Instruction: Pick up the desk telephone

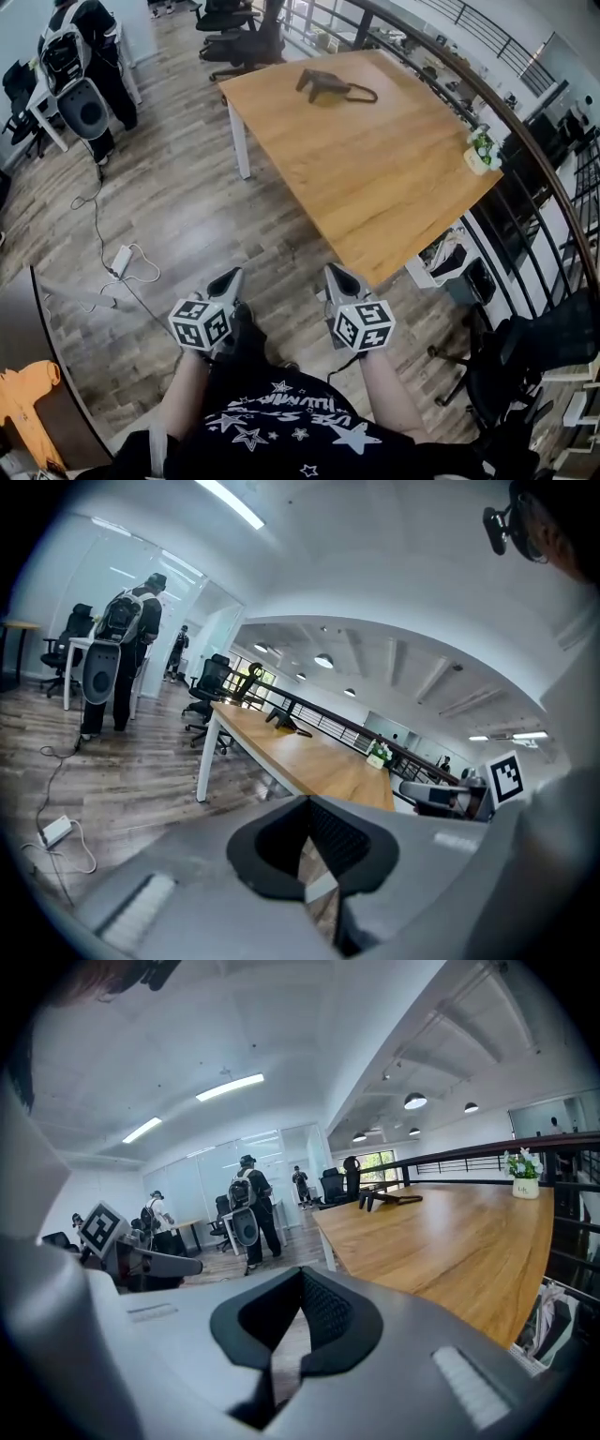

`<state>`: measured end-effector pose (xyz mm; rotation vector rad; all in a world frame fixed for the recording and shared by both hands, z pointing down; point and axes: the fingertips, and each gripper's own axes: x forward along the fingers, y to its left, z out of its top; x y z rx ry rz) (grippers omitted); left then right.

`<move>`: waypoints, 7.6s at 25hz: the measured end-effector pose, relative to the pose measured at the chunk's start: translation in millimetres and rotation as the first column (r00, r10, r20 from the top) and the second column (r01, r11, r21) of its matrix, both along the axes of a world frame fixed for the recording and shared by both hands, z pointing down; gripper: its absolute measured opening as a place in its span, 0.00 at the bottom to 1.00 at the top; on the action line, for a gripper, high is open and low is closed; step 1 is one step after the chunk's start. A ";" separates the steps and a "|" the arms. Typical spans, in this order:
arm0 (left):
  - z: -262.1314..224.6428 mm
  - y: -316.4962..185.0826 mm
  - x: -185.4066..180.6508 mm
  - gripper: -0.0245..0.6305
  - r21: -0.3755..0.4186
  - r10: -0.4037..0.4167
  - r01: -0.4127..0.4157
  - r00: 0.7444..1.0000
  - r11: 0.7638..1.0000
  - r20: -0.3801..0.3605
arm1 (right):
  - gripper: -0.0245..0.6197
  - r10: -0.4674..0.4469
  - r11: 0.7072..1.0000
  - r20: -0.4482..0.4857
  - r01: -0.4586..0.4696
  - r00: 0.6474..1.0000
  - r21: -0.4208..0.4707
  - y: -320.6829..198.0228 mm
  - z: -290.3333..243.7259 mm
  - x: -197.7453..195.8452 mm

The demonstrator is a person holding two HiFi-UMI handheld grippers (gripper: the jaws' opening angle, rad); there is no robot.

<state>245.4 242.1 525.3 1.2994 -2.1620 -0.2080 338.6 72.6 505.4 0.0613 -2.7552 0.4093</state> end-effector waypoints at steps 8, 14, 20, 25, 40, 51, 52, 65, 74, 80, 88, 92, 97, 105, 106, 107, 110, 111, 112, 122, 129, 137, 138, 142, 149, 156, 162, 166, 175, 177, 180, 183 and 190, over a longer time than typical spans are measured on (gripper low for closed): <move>4.3 16.0 -125.5 0.04 0.004 -0.044 0.044 0.997 0.999 -0.059 | 0.04 0.003 1.000 -0.006 -0.003 1.000 0.011 -1.7 -10.9 -139.3; -1.5 19.3 -199.1 0.04 0.006 -0.014 0.014 0.999 1.000 -0.046 | 0.04 0.040 0.999 -0.010 -0.040 0.999 0.034 -5.5 -17.6 -208.9; 5.6 36.1 -247.2 0.04 0.003 0.002 -0.002 0.999 1.000 -0.052 | 0.04 0.076 0.996 -0.012 -0.075 0.997 0.057 -3.7 -19.5 -250.2; 8.6 46.6 -267.8 0.04 0.008 -0.006 0.007 0.998 1.000 -0.061 | 0.04 0.119 0.992 -0.017 -0.118 0.993 0.054 -16.9 -19.1 -269.0; 3.2 17.1 -352.9 0.04 -0.002 -0.014 0.014 0.997 1.000 -0.081 | 0.04 0.118 0.991 -0.027 -0.116 0.993 0.064 -65.5 -20.1 -376.2; -7.8 -96.2 -438.8 0.04 0.021 0.111 -0.110 0.992 0.994 -0.061 | 0.04 0.235 0.970 -0.035 -0.233 0.971 0.068 -175.3 -20.7 -439.2; -9.9 -107.1 -447.8 0.04 0.020 0.118 -0.117 0.991 0.993 -0.059 | 0.04 0.244 0.968 -0.034 -0.242 0.969 0.067 -185.8 -22.4 -445.4; -12.7 -259.0 -499.1 0.04 0.020 0.275 -0.274 0.961 0.961 -0.027 | 0.04 0.372 0.927 -0.010 -0.371 0.928 0.048 -308.7 -8.3 -467.1; -10.7 -288.8 -516.4 0.04 0.032 0.305 -0.304 0.951 0.952 -0.046 | 0.04 0.434 0.901 -0.032 -0.433 0.900 0.027 -324.3 5.6 -458.5; -0.4 -312.0 -523.0 0.04 0.039 0.373 -0.371 0.924 0.928 -0.081 | 0.04 0.509 0.861 -0.037 -0.508 0.860 0.025 -330.5 8.5 -448.8; 15.3 -361.9 -532.3 0.04 0.092 0.500 -0.492 0.847 0.866 -0.180 | 0.04 0.643 0.766 -0.042 -0.642 0.765 0.043 -338.4 8.5 -432.0; 18.3 -389.7 -528.7 0.04 0.142 0.559 -0.541 0.796 0.829 -0.233 | 0.04 0.706 0.708 -0.047 -0.705 0.707 0.036 -342.5 10.3 -420.0; 18.5 -420.7 -526.5 0.19 0.179 0.625 -0.599 0.736 0.780 -0.259 | 0.04 0.771 0.637 -0.053 -0.770 0.635 0.042 -346.7 13.6 -405.9; 21.8 -467.5 -518.5 0.67 0.277 0.683 -0.632 0.603 0.724 -0.411 | 0.04 0.836 0.548 -0.063 -0.835 0.546 0.038 -350.0 22.7 -396.6; 22.1 -473.0 -519.3 0.70 0.283 0.679 -0.625 0.598 0.728 -0.425 | 0.04 0.842 0.538 -0.065 -0.842 0.536 0.038 -350.2 23.5 -394.6; 23.0 -478.6 -520.8 0.70 0.288 0.673 -0.616 0.596 0.733 -0.439 | 0.04 0.848 0.529 -0.067 -0.848 0.526 0.038 -350.7 24.2 -392.4; 27.5 -496.3 -526.4 0.70 0.305 0.645 -0.578 0.585 0.757 -0.491 | 0.04 0.868 0.494 -0.074 -0.869 0.491 0.038 -352.7 27.4 -384.5; 29.3 -502.3 -528.3 0.70 0.312 0.634 -0.562 0.579 0.766 -0.512 | 0.04 0.875 0.482 -0.078 -0.875 0.479 0.038 -353.3 28.8 -382.0; 31.1 -508.3 -530.0 0.70 0.320 0.623 -0.545 0.573 0.775 -0.533 | 0.04 0.880 0.472 -0.081 -0.881 0.468 0.038 -354.0 30.3 -379.8; 48.4 -549.9 -539.6 0.70 0.357 0.517 -0.378 0.542 0.854 -0.662 | 0.04 0.899 0.429 -0.117 -0.902 0.422 0.042 -365.7 40.5 -374.8; 62.6 -570.2 -539.6 0.70 0.356 0.508 -0.366 0.543 0.860 -0.668 | 0.04 0.891 0.438 -0.147 -0.899 0.429 0.031 -370.8 49.3 -377.7; 76.3 -591.0 -540.7 0.70 0.335 0.448 -0.299 0.541 0.894 -0.712 | 0.04 0.874 0.461 -0.179 -0.887 0.452 0.013 -376.8 63.6 -384.3; 78.3 -592.8 -540.6 0.70 0.329 0.437 -0.289 0.541 0.899 -0.719 | 0.04 0.872 0.464 -0.183 -0.886 0.455 0.010 -377.2 65.6 -384.3; 84.4 -597.2 -543.5 0.70 0.300 0.391 -0.252 0.544 0.920 -0.742 | 0.04 0.867 0.470 -0.189 -0.883 0.461 0.002 -379.5 69.0 -385.9; 93.7 -602.6 -541.0 0.70 0.256 0.346 -0.236 0.548 0.937 -0.762 | 0.04 0.861 0.478 -0.192 -0.878 0.471 -0.010 -383.5 74.0 -385.7; 97.7 -603.3 -545.5 0.65 0.223 0.303 -0.207 0.575 0.952 -0.760 | 0.04 0.855 0.489 -0.191 -0.872 0.483 -0.017 -386.8 79.1 -386.6; 102.1 -598.1 -551.3 0.45 0.162 0.245 -0.190 0.603 0.968 -0.759 | 0.04 0.854 0.490 -0.189 -0.871 0.485 -0.022 -387.0 79.9 -384.7; 100.0 -598.8 -548.9 0.39 0.148 0.247 -0.209 0.609 0.967 -0.754 | 0.04 0.853 0.494 -0.181 -0.869 0.490 -0.023 -388.0 77.7 -383.7; 96.6 -594.6 -544.0 0.34 0.186 0.251 -0.173 0.534 0.967 -0.808 | 0.04 0.859 0.490 -0.162 -0.872 0.485 -0.017 -385.8 72.8 -377.7; 94.8 -591.0 -542.9 0.34 0.199 0.261 -0.172 0.525 0.965 -0.810 | 0.04 0.861 0.488 -0.158 -0.873 0.484 -0.016 -384.7 71.2 -375.4; 91.6 -583.1 -540.9 0.34 0.216 0.277 -0.177 0.511 0.960 -0.814 | 0.04 0.863 0.485 -0.153 -0.875 0.482 -0.020 -382.4 68.1 -372.2; 93.1 -571.8 -537.9 0.34 0.229 0.290 -0.181 0.496 0.957 -0.819 | 0.04 0.865 0.481 -0.143 -0.876 0.481 -0.038 -379.9 68.4 -371.1; 80.4 -550.7 -534.3 0.34 0.276 0.346 -0.211 0.497 0.938 -0.796 | 0.04 0.853 0.510 -0.115 -0.860 0.508 -0.020 -375.3 57.8 -376.2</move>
